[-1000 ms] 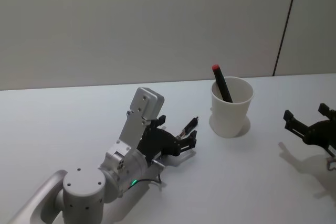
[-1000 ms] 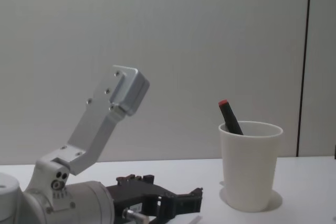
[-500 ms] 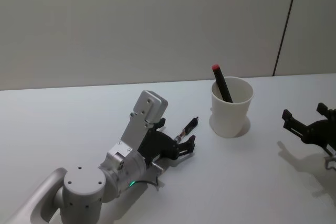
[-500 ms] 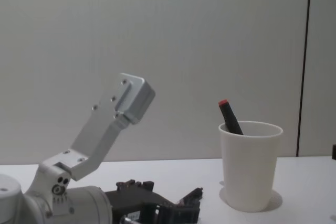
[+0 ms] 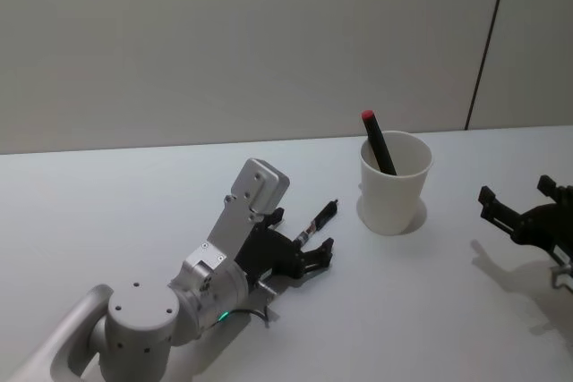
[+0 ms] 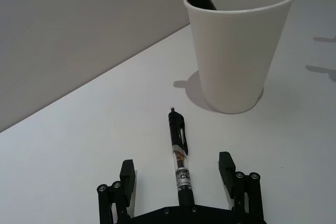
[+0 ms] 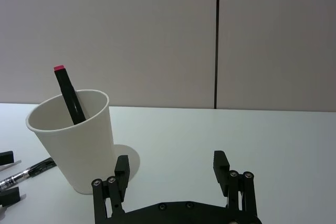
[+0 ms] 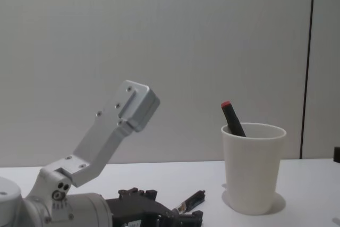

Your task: Place the pen into the pen holder.

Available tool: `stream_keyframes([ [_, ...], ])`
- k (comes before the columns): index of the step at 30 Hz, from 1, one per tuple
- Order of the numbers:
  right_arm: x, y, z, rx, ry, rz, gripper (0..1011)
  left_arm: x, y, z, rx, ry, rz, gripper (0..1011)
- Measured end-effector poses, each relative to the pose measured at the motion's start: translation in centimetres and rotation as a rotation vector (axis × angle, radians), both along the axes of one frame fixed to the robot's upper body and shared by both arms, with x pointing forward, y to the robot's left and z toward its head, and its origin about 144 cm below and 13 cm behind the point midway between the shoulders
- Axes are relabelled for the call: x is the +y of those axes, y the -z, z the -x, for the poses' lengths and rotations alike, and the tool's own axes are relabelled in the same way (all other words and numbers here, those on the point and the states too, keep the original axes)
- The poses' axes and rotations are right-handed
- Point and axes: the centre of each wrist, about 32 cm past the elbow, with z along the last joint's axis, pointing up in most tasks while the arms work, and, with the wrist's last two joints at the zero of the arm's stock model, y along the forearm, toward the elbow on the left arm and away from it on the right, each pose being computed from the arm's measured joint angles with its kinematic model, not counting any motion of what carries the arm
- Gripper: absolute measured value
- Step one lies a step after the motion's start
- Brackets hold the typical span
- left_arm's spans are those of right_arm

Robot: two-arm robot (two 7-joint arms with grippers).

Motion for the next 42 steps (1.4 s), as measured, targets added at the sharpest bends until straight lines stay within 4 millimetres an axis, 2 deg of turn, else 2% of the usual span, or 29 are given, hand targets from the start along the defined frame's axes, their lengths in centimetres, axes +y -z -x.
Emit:
stream_keyframes([
  [42, 0.75, 0.51, -0.13, 0.057, -0.018, -0.011, 1003, 0.22, 0.24, -0.03, 0.037, -0.001, 0.027, 1000],
])
